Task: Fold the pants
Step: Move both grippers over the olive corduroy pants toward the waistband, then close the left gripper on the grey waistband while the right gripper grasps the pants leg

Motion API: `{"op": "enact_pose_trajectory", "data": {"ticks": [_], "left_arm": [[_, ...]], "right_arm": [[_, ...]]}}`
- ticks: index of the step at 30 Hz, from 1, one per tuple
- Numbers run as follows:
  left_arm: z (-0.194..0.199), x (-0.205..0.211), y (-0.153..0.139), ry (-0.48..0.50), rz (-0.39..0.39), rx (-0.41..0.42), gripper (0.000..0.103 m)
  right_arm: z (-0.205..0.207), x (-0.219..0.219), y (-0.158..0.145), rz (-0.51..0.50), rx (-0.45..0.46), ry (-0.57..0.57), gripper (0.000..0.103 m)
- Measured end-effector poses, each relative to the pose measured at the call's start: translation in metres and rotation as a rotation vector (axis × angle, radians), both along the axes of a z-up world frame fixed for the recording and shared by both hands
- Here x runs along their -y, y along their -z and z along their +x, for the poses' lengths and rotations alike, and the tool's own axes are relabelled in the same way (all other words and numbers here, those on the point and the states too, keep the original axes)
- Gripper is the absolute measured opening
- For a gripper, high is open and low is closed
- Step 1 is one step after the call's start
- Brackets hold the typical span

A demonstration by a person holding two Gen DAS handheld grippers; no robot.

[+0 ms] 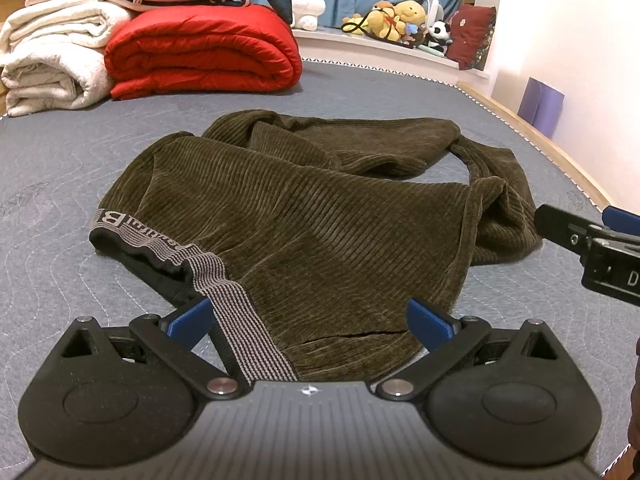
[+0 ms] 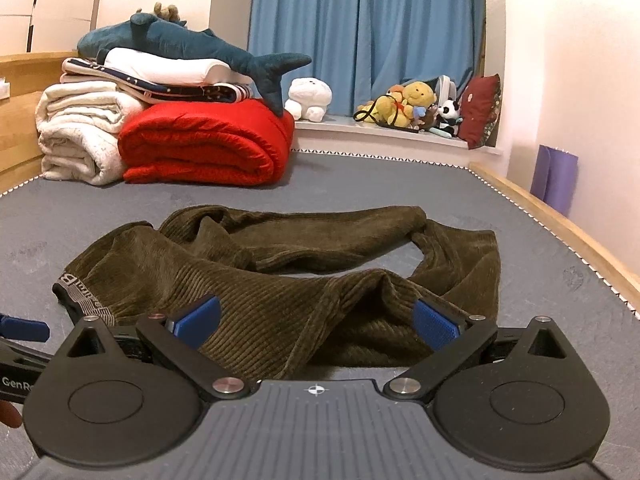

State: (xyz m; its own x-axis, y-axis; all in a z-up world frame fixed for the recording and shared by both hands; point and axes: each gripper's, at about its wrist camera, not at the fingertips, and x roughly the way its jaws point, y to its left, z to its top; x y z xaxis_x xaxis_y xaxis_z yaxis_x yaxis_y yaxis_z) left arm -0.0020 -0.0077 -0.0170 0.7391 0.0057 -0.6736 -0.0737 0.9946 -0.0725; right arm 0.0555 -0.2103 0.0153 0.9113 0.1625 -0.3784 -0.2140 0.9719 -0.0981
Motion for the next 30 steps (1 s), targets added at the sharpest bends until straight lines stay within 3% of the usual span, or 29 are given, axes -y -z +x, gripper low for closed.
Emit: {"op": "enact_pose_trajectory", "data": {"ticks": [20, 21, 23, 26, 28, 30], "left_arm": [[-0.001, 0.001, 0.000, 0.024, -0.006, 0.031, 0.102], [-0.001, 0.000, -0.002, 0.032, -0.009, 0.036, 0.096], [0.005, -0.003, -0.006, 0.038, -0.015, 0.014, 0.069], [0.008, -0.004, -0.013, 0.077, -0.049, -0.016, 0.042], [0.006, 0.000, -0.021, 0.120, -0.054, -0.014, 0.032], [0.004, 0.006, -0.028, 0.157, -0.043, -0.004, 0.028]], "right_arm": [[0.017, 0.003, 0.014, -0.017, -0.030, 0.017, 0.102], [0.019, 0.004, 0.015, -0.017, -0.029, 0.022, 0.102], [0.024, 0.006, 0.016, -0.006, -0.033, 0.036, 0.102], [0.028, 0.010, 0.016, 0.022, -0.042, 0.060, 0.101], [0.029, 0.011, 0.014, 0.037, -0.040, 0.059, 0.097], [0.027, 0.010, 0.013, 0.041, -0.030, 0.048, 0.096]]}}
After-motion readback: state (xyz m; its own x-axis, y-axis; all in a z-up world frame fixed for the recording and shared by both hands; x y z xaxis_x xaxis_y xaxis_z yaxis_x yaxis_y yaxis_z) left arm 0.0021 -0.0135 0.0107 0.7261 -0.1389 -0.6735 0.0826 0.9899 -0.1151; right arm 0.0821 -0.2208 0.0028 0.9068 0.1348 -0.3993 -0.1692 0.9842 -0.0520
